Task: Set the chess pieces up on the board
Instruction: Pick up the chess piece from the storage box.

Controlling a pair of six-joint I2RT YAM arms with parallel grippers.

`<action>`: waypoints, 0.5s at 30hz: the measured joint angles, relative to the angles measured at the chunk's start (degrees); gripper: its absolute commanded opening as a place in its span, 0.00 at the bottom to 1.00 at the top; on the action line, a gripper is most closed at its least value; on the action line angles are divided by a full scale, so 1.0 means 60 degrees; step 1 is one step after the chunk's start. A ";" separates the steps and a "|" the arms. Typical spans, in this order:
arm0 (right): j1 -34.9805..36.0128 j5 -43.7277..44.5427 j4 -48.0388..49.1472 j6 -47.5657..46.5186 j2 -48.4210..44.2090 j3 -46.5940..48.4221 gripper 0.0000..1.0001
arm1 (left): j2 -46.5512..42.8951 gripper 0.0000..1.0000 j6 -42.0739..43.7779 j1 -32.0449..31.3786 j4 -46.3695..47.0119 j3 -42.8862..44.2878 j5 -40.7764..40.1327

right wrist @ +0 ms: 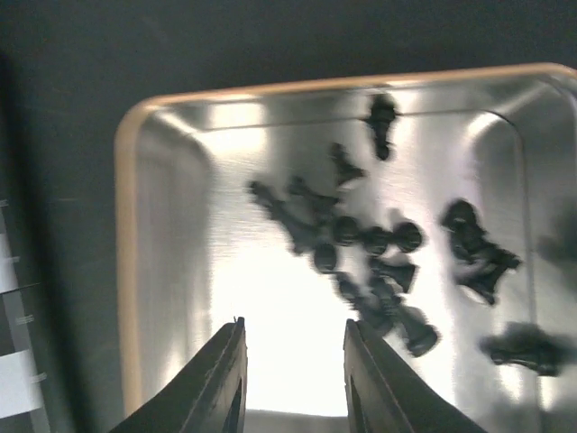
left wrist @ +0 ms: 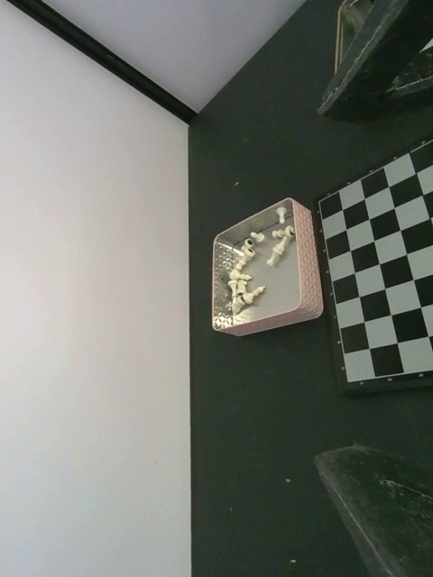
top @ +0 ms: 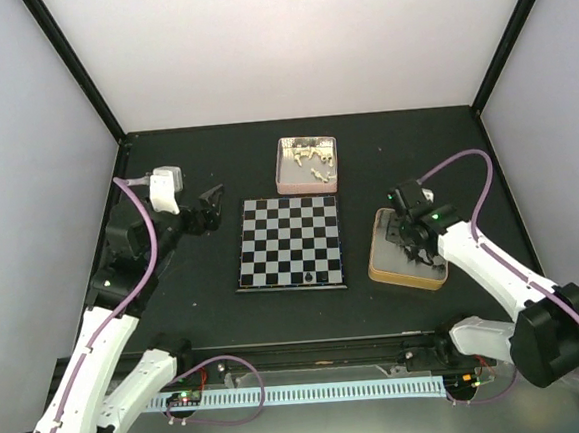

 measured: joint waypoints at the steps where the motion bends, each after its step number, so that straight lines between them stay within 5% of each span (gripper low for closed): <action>1: -0.0291 -0.0047 0.0073 -0.0084 0.0007 -0.0226 0.26 | -0.0007 0.99 0.0040 0.0000 0.0000 -0.0004 -0.0018; 6: -0.1661 -0.0310 0.0521 -0.0539 0.0619 -0.0962 0.07 | -0.0026 0.99 0.0142 0.0000 0.0200 -0.0157 -0.0055; 15: -0.2357 -0.0725 0.1406 -0.1086 0.1825 -0.1002 0.13 | 0.0124 0.99 0.0182 0.0000 0.0262 -0.0361 -0.0055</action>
